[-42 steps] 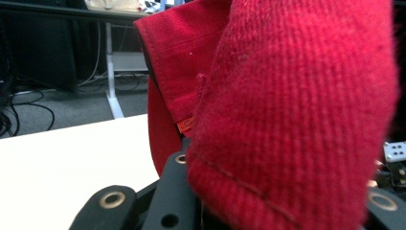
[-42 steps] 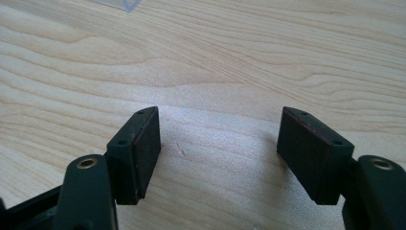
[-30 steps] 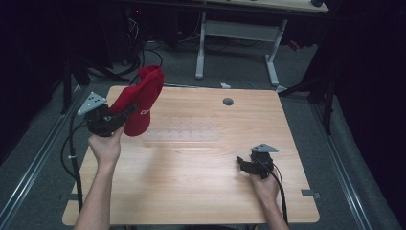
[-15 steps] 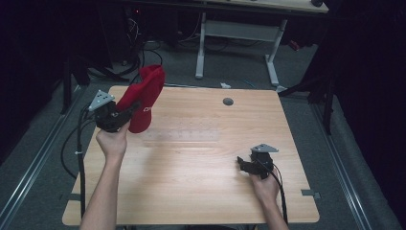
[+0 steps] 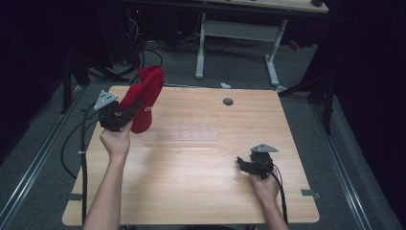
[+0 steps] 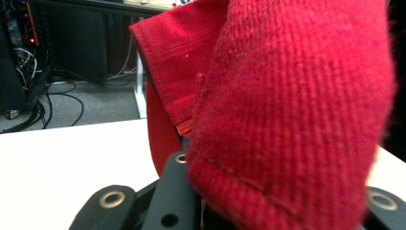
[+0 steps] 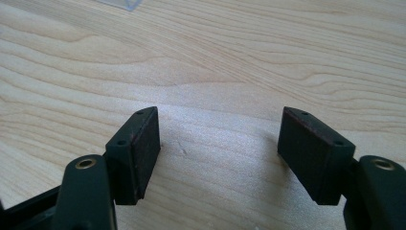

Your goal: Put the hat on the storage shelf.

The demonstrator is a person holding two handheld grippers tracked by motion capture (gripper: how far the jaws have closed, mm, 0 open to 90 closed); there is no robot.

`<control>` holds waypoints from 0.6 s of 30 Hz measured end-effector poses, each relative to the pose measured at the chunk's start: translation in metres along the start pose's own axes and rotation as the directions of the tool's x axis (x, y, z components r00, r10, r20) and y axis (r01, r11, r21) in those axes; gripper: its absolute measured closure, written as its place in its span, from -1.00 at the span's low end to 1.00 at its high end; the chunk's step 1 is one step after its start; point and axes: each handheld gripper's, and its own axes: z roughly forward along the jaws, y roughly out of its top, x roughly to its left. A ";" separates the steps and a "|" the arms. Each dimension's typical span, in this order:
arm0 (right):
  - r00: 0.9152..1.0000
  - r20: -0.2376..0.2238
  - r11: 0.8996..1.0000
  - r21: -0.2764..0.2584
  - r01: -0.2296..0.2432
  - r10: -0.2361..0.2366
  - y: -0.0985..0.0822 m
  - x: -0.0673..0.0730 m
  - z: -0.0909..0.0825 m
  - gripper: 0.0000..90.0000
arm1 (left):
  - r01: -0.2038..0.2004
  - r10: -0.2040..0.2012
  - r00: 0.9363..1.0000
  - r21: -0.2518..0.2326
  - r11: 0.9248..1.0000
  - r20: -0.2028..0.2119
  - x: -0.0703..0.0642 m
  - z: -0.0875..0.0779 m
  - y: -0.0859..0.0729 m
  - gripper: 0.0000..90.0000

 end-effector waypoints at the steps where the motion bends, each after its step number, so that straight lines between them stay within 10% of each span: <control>1: 1.000 0.000 1.000 0.000 0.001 -0.001 0.000 0.000 0.000 -0.31 | -0.003 0.003 1.000 -0.001 1.000 -0.003 0.000 0.000 0.000 0.78; 18: 1.000 -0.002 1.000 0.000 0.002 -0.002 0.000 0.000 0.000 -0.31 | 0.013 -0.014 1.000 -0.004 1.000 -0.014 0.002 0.005 -0.014 0.78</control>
